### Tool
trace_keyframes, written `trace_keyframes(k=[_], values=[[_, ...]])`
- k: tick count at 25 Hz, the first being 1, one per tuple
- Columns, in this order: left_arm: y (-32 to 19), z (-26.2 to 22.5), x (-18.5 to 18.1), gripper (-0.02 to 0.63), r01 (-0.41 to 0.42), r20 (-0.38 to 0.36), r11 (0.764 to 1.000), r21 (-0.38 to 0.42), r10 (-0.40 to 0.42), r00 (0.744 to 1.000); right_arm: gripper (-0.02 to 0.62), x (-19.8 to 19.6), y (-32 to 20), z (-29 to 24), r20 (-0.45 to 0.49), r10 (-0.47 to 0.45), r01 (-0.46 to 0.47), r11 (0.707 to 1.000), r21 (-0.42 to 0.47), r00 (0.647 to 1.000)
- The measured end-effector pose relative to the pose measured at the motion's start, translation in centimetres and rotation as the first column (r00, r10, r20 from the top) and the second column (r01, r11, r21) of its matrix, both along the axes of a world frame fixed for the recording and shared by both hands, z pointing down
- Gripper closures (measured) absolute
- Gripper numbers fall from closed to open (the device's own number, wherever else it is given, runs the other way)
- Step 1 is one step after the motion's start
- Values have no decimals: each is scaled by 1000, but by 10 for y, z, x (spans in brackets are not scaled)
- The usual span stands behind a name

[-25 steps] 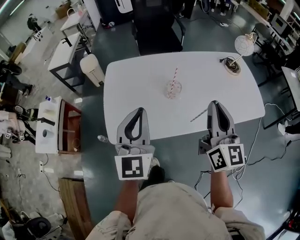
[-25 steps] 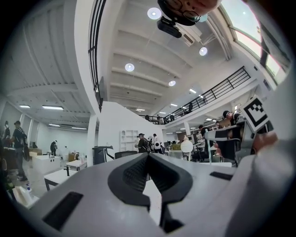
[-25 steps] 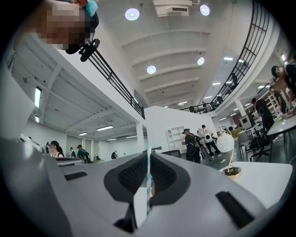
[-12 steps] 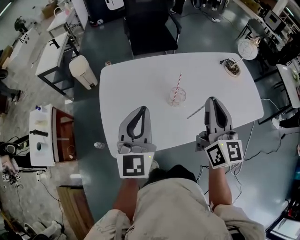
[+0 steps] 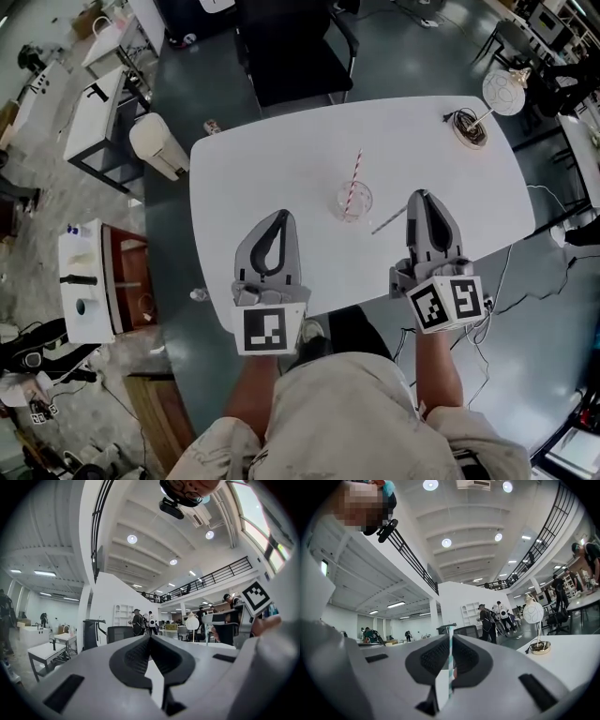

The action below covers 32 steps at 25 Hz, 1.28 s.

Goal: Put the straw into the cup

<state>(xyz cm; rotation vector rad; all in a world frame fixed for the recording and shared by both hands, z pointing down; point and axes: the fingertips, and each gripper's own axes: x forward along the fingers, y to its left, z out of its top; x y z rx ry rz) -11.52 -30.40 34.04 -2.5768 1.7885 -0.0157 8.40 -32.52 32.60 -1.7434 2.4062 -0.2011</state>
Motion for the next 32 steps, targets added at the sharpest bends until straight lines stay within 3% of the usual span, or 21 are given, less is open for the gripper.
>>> trace_keyframes(k=[17,27,32], values=[[-94,57,25,603,40,78,988,-147,-29,997,580,20,-117,79,85,-31,43,987,-152,996],[-121,92,32,603,39,101,974,-225,-17,995,580,19,-142,141,92,-28,51,964,-262,995],[-125,106,36,603,32,112,969,-247,-5,994,580,21,-141,166,146,-20,66,947,-313,989]])
